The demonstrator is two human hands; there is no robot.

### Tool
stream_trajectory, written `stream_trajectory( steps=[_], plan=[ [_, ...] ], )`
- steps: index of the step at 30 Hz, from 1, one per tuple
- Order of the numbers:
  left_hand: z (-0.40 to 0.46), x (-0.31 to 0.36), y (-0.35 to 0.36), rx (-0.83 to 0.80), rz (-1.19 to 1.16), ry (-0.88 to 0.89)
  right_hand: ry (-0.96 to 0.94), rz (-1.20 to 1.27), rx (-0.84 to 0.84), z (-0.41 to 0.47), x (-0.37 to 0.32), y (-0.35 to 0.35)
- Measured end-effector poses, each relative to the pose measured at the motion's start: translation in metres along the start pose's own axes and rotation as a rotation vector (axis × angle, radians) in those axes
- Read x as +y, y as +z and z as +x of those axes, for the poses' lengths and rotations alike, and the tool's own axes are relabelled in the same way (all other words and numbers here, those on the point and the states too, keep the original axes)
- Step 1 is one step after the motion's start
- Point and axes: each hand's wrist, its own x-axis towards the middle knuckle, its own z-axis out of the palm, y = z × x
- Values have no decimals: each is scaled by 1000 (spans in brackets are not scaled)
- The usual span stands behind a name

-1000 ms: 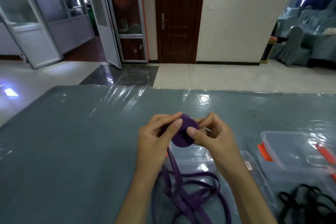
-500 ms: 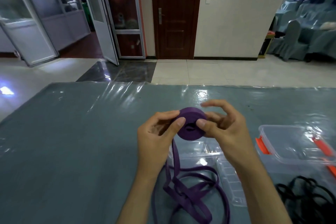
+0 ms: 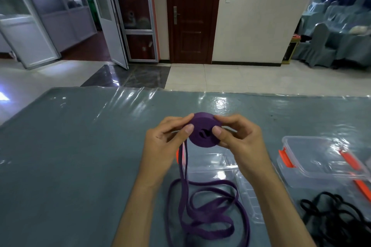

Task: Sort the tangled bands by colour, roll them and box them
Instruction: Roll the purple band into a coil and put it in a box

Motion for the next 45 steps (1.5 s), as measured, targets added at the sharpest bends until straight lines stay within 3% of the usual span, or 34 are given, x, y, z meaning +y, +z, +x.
stream_trajectory(
  steps=[5,10,16,19,22,25,27,30,32,37,42,45],
  plan=[
    [-6,-3,6,156,31,28,97,-25,-104,-5,-1,3],
    [-3,-8,-10,-109,20,-22,-32,-26,51,-9,7,7],
    [-6,-14,-2,101,-60,-7,36,20,-39,-9,2,5],
    [-5,-10,1,32,-120,-45,-35,46,32,-10,7,7],
    [-2,-6,-5,-58,-69,-23,37,106,31,-12,9,10],
    [-5,-5,2,48,-5,2,109,71,-31,-10,6,6],
    [-6,-7,7,74,-1,1,25,-2,-14,-8,4,4],
    [-3,-8,5,-79,4,-10,-95,-23,75,-9,5,5],
    [-2,-10,0,-118,5,-28,-50,38,82,-11,5,6],
    [-4,-12,-5,66,-27,-35,73,2,-97,-8,-2,-8],
    [0,-11,-4,-89,-19,-13,-33,44,7,-7,4,-8],
    [-2,-14,-4,-10,-19,-28,53,24,-61,-4,8,-8]
  ],
)
